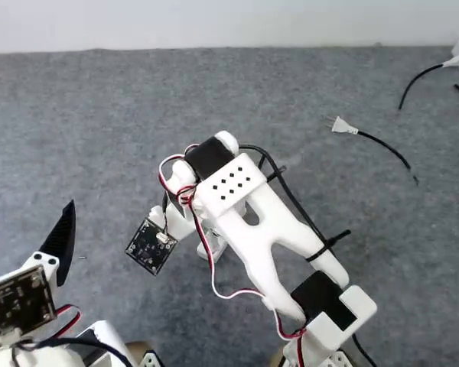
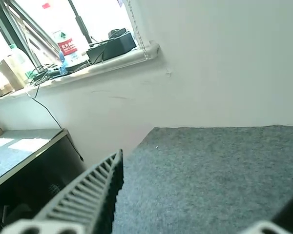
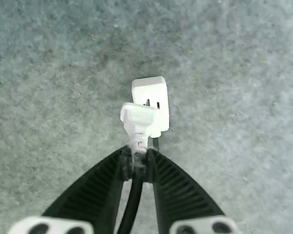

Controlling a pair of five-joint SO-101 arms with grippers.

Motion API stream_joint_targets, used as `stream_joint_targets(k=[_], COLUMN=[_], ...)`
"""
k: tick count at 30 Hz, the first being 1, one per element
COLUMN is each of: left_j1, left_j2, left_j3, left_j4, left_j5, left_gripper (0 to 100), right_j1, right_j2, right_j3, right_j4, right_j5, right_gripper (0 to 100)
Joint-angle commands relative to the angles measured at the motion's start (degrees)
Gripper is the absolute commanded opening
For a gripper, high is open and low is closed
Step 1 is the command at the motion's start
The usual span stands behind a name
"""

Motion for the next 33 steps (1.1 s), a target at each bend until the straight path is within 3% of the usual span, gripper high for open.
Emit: stream_joint_targets(k=[1, 19, 33], left_j1=[0.0, -0.26, -0.09], left_j2=[-0.09, -0.18, -0.26], left_j3=[1.01, 6.81, 12.35], left_j4=[-1.67, -2.29, -6.59], left_j5=[-0.62, -2.73, -2.64], left_gripper=[50, 50, 50], right_j1=[-0.04, 1.54, 3.38], right_j2=[-0.04, 5.32, 16.04], right_j3=[-0.62, -2.11, -14.51], right_j4=[2.07, -2.51, -3.03], right_j5=[0.97, 1.23, 2.46], right_gripper=[1.0, 1.0, 1.0])
